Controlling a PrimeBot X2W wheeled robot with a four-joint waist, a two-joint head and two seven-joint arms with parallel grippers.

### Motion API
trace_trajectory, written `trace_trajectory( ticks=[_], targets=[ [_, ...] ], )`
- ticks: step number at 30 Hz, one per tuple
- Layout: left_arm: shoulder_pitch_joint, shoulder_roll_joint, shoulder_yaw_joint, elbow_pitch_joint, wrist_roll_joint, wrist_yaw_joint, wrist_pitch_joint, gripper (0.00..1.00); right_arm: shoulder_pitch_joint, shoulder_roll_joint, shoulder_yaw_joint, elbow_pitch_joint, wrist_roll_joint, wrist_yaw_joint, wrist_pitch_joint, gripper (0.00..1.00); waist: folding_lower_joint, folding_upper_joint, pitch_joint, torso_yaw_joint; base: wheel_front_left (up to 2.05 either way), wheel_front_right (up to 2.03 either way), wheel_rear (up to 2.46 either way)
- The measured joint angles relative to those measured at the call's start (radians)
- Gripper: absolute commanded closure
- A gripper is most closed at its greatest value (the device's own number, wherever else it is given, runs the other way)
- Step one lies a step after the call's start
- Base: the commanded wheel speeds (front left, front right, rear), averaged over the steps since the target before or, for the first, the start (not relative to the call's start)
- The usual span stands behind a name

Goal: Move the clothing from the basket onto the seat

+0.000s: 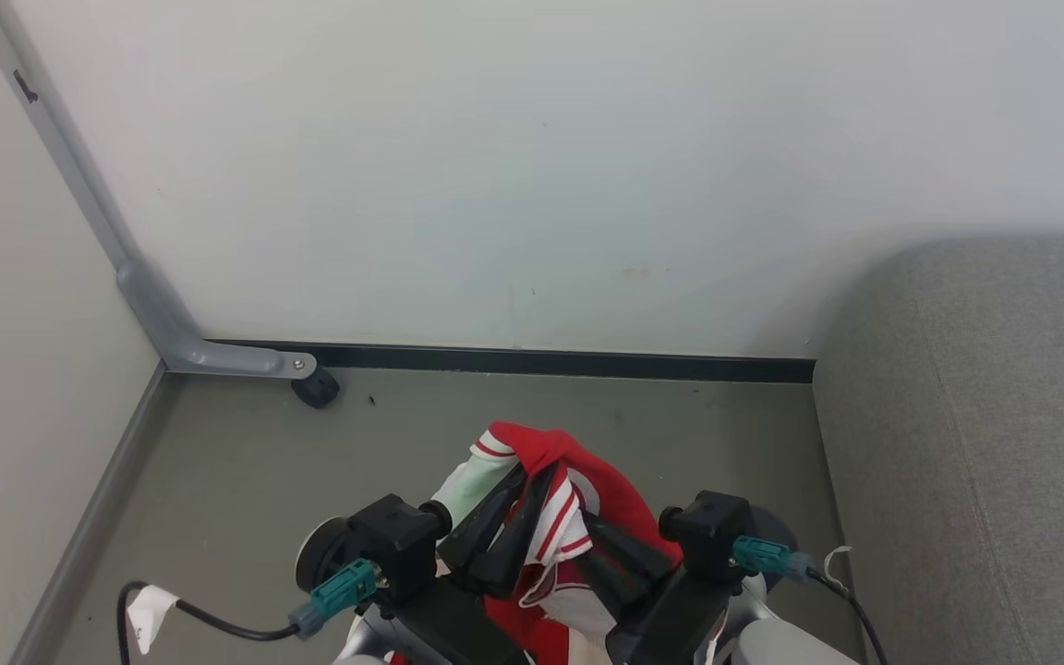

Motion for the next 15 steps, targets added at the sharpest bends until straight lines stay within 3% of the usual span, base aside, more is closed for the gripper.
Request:
trace_trajectory(
  ticks=[9, 10, 11, 12, 13, 15],
  targets=[
    [0.0, 0.0, -0.001, -0.004, -0.002, 0.009, 0.014, 1.0, -0.02, 0.011, -0.006, 0.059, 0.03, 0.0, -0.051, 1.0, 0.0, 0.0, 0.002, -0.001, 0.0, 0.0, 0.0],
    [0.0, 0.0, -0.001, -0.004, -0.002, 0.011, 0.015, 0.92, -0.024, 0.011, -0.007, 0.063, 0.033, 0.0, -0.055, 1.0, 0.0, 0.0, 0.002, -0.001, 0.0, 0.0, 0.0],
    [0.0, 0.0, -0.001, -0.004, -0.002, 0.012, 0.016, 0.6, -0.026, 0.011, -0.007, 0.067, 0.033, 0.0, -0.06, 1.0, 0.0, 0.0, 0.002, -0.002, 0.0, 0.0, 0.0],
    [0.001, 0.0, -0.001, -0.004, -0.002, 0.016, 0.016, 0.49, -0.026, 0.011, -0.007, 0.073, 0.035, 0.0, -0.065, 1.0, -0.0001, 0.0, 0.002, -0.003, 0.0, 0.0, 0.0],
    [0.003, 0.002, 0.002, -0.008, -0.002, 0.019, 0.016, 0.04, -0.028, 0.011, -0.006, 0.077, 0.036, 0.0, -0.066, 1.0, 0.0, 0.0, 0.002, -0.005, 0.0, 0.0, 0.0],
    [0.007, 0.01, 0.009, -0.014, -0.002, 0.026, 0.016, 0.0, -0.041, 0.012, -0.004, 0.084, 0.049, 0.0, -0.068, 1.0, 0.0, 0.0, 0.003, -0.011, 0.0, 0.0, 0.0]
  ],
)
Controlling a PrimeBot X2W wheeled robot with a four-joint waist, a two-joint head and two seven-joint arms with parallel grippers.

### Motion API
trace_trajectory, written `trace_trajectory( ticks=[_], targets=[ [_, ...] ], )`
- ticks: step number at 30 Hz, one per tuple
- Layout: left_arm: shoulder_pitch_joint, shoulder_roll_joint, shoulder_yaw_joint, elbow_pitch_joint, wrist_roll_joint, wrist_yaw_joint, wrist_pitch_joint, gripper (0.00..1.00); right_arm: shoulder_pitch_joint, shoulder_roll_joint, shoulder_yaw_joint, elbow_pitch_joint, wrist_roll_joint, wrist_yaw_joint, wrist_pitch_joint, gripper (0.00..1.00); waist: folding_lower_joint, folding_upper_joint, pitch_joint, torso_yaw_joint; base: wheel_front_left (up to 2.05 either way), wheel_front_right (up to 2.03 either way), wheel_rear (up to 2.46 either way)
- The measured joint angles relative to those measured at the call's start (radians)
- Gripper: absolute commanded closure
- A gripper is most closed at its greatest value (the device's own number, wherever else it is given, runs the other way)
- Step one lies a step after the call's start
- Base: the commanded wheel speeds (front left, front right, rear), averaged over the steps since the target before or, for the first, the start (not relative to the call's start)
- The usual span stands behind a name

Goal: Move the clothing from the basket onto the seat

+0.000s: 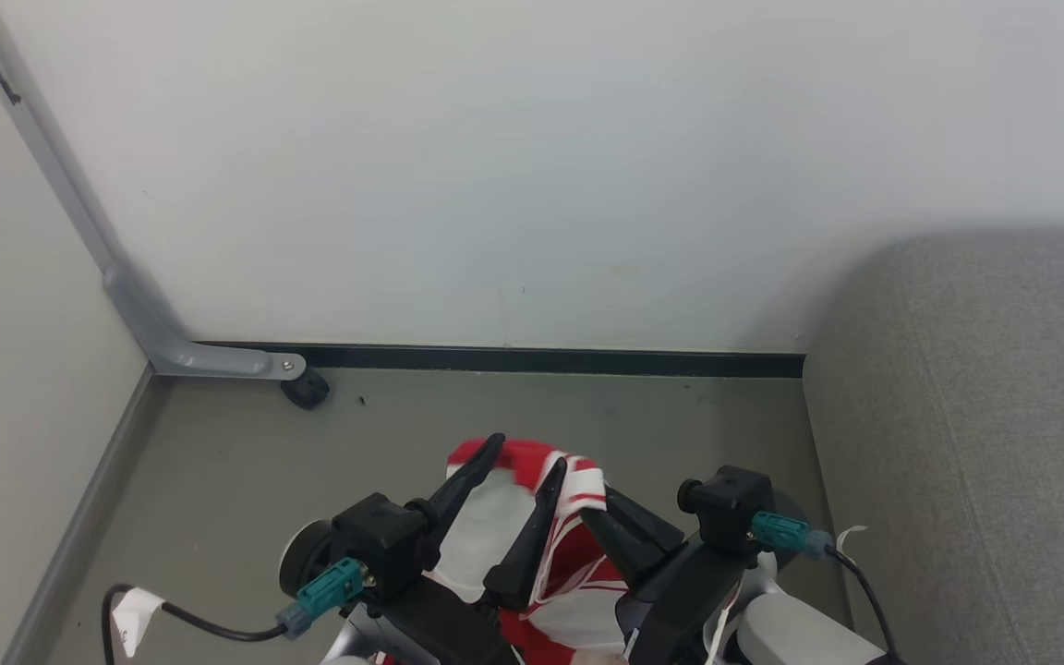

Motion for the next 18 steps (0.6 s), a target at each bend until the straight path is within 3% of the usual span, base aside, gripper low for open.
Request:
trace_trajectory(
  ticks=[18],
  targets=[
    [0.063, 0.036, -0.036, -0.017, 0.045, 0.022, 0.009, 0.0, -0.044, -0.03, -0.113, 0.063, 0.036, 0.0, -0.026, 1.0, 0.0, 0.0, 0.002, -0.034, 0.0, 0.0, 0.0]
  ],
)
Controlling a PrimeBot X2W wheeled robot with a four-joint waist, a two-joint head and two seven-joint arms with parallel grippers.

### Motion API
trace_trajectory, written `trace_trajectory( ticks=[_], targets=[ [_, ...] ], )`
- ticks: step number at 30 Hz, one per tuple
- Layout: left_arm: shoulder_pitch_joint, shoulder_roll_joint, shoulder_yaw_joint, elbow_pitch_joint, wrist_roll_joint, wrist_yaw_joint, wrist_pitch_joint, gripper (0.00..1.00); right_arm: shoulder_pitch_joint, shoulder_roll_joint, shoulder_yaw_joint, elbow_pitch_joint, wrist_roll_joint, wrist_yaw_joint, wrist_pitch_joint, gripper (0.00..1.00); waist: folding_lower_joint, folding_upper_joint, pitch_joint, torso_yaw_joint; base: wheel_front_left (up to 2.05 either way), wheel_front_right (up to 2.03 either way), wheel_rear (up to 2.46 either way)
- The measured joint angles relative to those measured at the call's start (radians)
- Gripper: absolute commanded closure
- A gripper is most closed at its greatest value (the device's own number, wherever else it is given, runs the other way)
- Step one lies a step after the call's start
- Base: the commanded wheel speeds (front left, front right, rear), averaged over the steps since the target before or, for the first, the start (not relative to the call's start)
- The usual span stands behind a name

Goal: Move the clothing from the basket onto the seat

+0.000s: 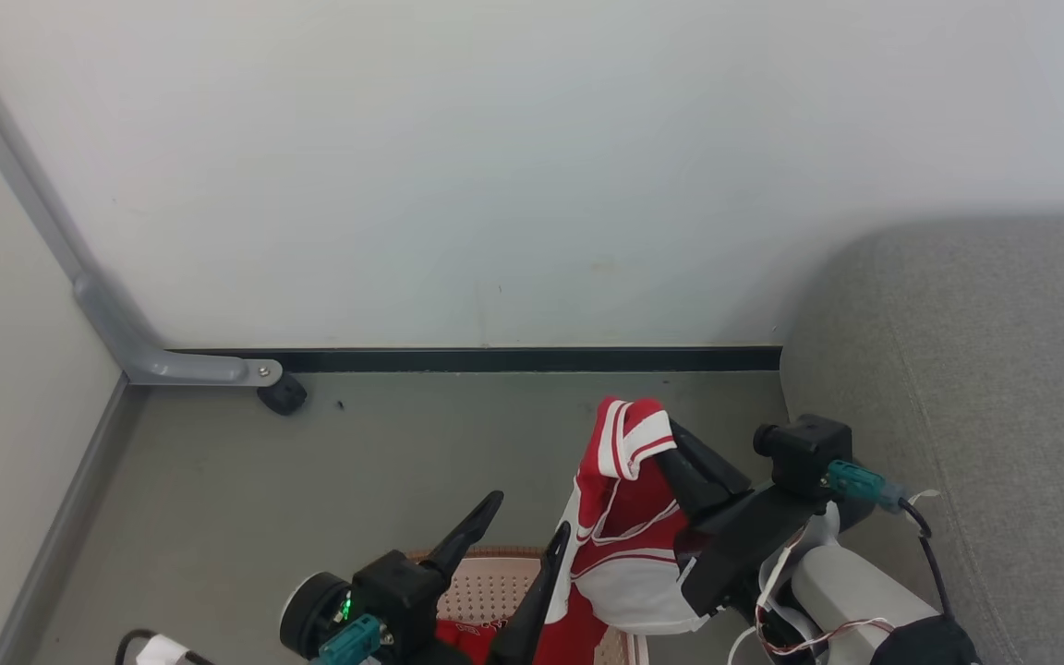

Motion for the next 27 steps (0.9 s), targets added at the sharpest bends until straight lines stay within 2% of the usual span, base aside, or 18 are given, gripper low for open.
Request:
trace_trajectory(
  ticks=[8, 27],
  targets=[
    [0.022, 0.005, -0.04, 0.0, 0.042, 0.007, 0.0, 0.0, -0.016, -0.03, -0.074, 0.008, 0.011, -0.002, -0.007, 1.0, -0.0002, 0.0, 0.007, -0.047, 0.0, 0.0, 0.0],
    [0.041, 0.015, -0.061, -0.035, 0.061, 0.013, -0.001, 0.0, 0.011, -0.067, -0.193, -0.072, 0.011, -0.046, -0.008, 1.0, -0.0001, 0.0, 0.05, -0.196, 0.0, 0.0, 0.0]
  ],
)
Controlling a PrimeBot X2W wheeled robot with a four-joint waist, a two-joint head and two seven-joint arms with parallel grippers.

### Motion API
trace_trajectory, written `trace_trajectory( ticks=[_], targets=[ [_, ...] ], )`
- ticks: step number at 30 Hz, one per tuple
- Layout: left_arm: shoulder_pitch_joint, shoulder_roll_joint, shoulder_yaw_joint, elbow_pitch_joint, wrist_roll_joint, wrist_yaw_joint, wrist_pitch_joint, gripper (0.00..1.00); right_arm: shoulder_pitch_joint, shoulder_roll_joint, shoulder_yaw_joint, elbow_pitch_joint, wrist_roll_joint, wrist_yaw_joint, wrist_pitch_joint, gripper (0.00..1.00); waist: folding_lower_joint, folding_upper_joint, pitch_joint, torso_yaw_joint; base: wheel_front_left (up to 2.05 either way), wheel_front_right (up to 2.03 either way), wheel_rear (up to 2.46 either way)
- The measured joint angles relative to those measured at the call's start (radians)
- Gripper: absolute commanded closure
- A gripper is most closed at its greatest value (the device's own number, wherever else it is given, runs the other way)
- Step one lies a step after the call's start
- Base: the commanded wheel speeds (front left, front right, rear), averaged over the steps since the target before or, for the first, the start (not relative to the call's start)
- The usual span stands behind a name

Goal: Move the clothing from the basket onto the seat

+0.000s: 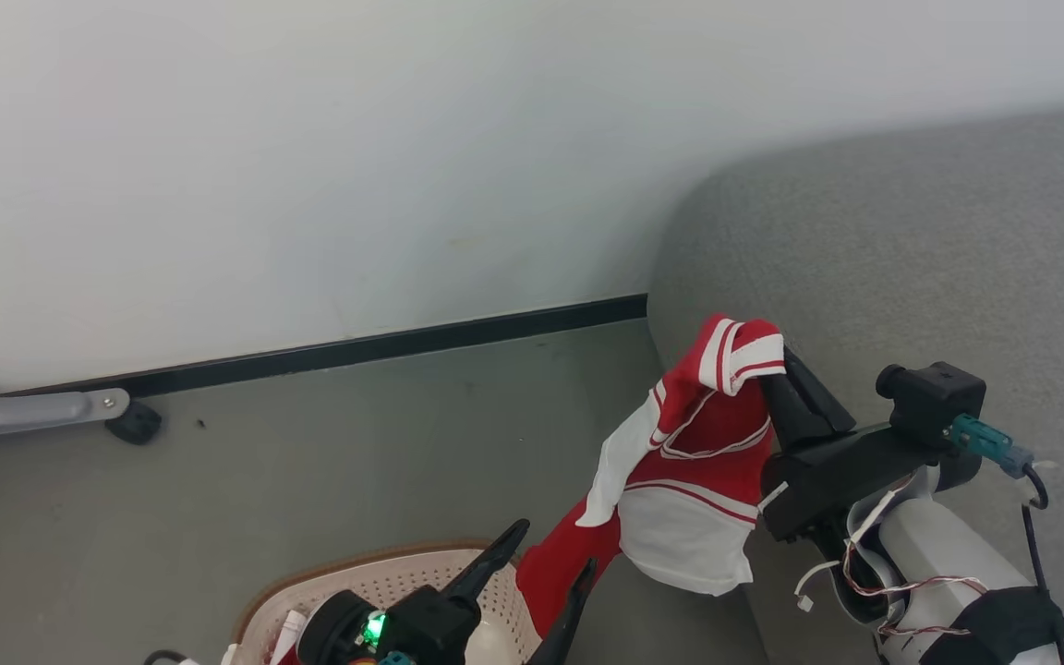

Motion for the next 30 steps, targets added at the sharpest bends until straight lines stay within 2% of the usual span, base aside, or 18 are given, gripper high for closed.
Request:
trace_trajectory(
  ticks=[17, 25, 30],
  targets=[
    [-0.046, 0.01, -0.009, -0.014, 0.018, -0.001, 0.017, 0.0, 0.018, -0.048, -0.148, -0.055, -0.004, -0.034, 0.0, 1.0, 0.0001, 0.0001, 0.082, -0.167, 0.0, 0.0, 0.0],
    [-0.072, 0.002, -0.027, -0.012, 0.044, -0.01, 0.028, 0.0, 0.009, -0.07, -0.237, -0.056, -0.004, -0.052, 0.0, 1.0, 0.0001, 0.0001, 0.125, -0.202, 0.0, 0.0, 0.0],
    [-0.092, 0.003, -0.031, -0.014, 0.048, -0.011, 0.038, 0.0, -0.047, -0.093, -0.288, -0.052, -0.004, -0.053, 0.0, 1.0, 0.0001, 0.0001, 0.153, -0.211, 0.0, 0.0, 0.0]
  ],
)
